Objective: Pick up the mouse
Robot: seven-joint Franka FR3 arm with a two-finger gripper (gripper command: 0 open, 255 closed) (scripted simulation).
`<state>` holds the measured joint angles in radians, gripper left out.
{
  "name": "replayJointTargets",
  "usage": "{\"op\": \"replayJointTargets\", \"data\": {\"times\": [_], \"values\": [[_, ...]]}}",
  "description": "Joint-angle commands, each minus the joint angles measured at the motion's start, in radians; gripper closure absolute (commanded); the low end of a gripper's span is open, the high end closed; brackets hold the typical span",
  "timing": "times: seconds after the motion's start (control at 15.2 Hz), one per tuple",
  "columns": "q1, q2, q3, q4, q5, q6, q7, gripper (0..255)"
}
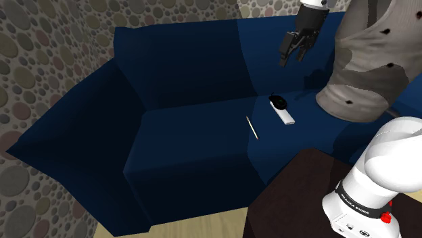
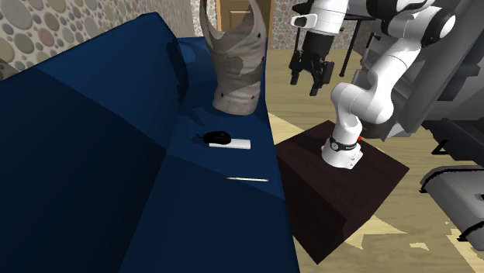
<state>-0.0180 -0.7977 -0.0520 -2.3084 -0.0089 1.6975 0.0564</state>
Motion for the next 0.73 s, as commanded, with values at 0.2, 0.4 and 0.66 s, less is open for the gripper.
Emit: {"op": "replayJointTargets", "data": {"times": [0.2, 0.4, 0.66], "values": [[-0.011, 0.075, -0.044, -0.003, -0.022, 0.054, -0.045, 0], [-0.020, 0.158, -0.087, 0.005, -0.040, 0.107, -0.090, 0], [-0.030, 0.280, -0.143, 0.031, -0.055, 0.173, -0.149, 0]]}}
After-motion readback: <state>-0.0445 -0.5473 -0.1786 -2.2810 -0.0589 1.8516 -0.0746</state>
